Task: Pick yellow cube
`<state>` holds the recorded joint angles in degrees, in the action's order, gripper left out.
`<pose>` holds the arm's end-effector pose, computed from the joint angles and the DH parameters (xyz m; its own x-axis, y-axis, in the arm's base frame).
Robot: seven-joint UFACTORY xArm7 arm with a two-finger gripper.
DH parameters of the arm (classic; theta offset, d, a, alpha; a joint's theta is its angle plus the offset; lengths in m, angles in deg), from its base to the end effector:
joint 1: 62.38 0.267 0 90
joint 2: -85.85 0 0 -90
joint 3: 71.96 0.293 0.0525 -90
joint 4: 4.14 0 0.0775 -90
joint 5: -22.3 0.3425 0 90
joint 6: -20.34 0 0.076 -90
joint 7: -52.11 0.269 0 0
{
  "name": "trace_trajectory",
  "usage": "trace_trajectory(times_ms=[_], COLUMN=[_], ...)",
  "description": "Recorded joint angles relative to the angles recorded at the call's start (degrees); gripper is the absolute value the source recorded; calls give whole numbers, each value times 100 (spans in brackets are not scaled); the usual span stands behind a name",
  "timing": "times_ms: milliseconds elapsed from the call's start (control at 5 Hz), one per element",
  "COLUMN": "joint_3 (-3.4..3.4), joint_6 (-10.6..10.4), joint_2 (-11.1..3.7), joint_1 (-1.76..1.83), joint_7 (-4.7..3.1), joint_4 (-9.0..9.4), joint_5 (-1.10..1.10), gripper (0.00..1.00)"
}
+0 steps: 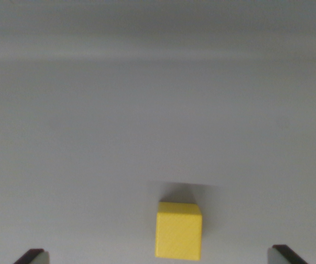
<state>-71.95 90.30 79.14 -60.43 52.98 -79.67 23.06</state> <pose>0.5040 0.0203 0.2299 0.9997 0.0145 -0.0201 0.0142 -0.9998 -0.0121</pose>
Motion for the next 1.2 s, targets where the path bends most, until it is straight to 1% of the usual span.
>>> trace_trajectory(times_ms=[200,400,600,800,1000,1200], joint_3=[-17,-17,-33,-33,-50,-50], joint_6=[-269,-269,-541,-541,-812,-812], joint_2=[-108,-108,-217,-217,-326,-326], joint_1=[1,1,1,1,2,2], joint_7=[-23,-23,-47,-47,-70,-70], joint_4=[202,202,406,406,609,609], joint_5=[23,23,46,46,69,69], gripper=[0,0,0,0,0,0])
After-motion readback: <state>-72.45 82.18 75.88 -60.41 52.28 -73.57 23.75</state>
